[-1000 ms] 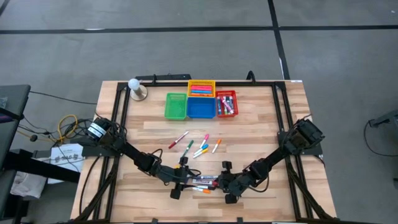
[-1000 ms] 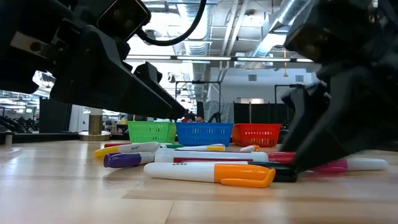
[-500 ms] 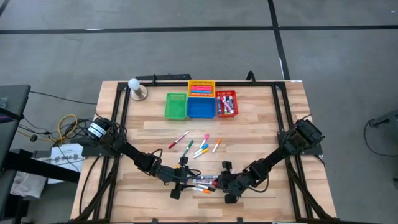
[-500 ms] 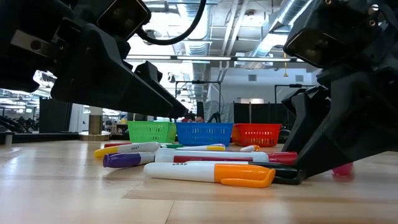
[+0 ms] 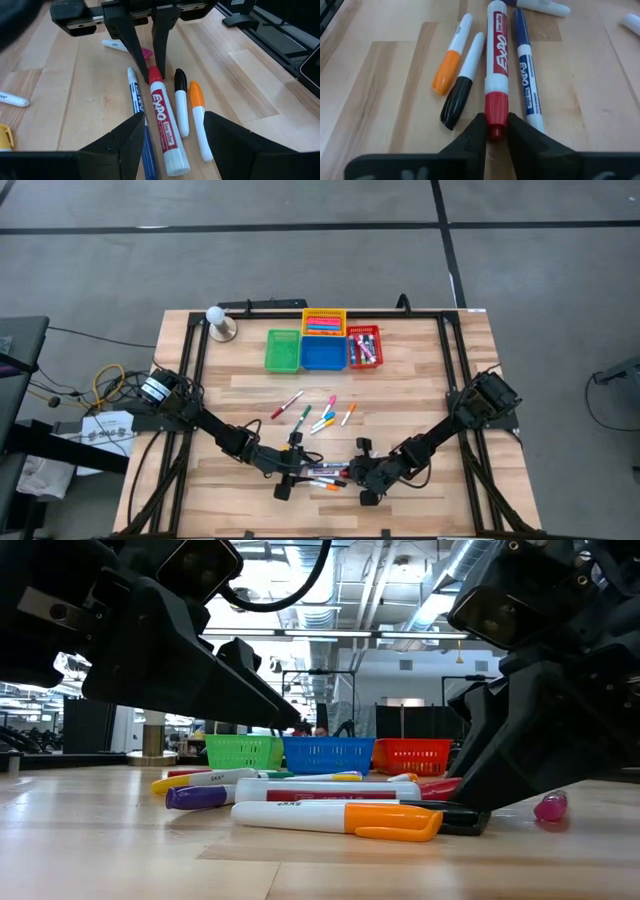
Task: Pick & Place Markers
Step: Put the large red marker pen into the red bin
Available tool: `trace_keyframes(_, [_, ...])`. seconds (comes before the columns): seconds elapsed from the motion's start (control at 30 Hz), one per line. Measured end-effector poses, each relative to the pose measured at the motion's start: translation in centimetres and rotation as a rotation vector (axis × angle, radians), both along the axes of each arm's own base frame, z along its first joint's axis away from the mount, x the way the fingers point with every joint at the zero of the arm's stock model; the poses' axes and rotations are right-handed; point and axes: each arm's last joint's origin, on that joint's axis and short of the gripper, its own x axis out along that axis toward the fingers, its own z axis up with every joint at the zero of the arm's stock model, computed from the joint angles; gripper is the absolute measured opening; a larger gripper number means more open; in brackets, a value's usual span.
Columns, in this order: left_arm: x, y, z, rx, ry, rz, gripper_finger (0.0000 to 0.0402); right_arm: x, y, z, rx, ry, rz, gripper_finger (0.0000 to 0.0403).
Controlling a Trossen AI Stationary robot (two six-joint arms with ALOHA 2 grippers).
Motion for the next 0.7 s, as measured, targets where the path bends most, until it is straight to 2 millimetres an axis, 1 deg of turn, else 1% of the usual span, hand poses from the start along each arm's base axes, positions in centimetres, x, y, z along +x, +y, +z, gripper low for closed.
trace_keyframes(0.13, [0.0, 0.0, 0.0, 0.000, 0.000, 0.000, 0.0205, 0.1, 0.1, 0.1, 0.003, 0.000, 0.002, 0.0059])
trace_keyframes(0.23, [0.0, 0.0, 0.0, 0.000, 0.000, 0.000, 0.0205, 0.5, 0.4, 0.6, 0.012, -0.013, 0.003, 0.0060])
trace_keyframes(0.37, [0.0, 0.0, 0.0, 0.000, 0.000, 0.000, 0.0205, 0.6, 0.5, 1.3, -0.010, 0.023, 0.006, 0.0060])
trace_keyframes(0.53, [0.0, 0.0, 0.0, 0.000, 0.000, 0.000, 0.0205, -0.1, 0.7, 2.8, -0.034, 0.063, 0.016, 0.0060])
trace_keyframes(0.7, [0.0, 0.0, 0.0, 0.000, -0.001, 0.002, 0.0205, -1.0, 1.3, 4.2, -0.034, 0.055, 0.042, 0.0060])
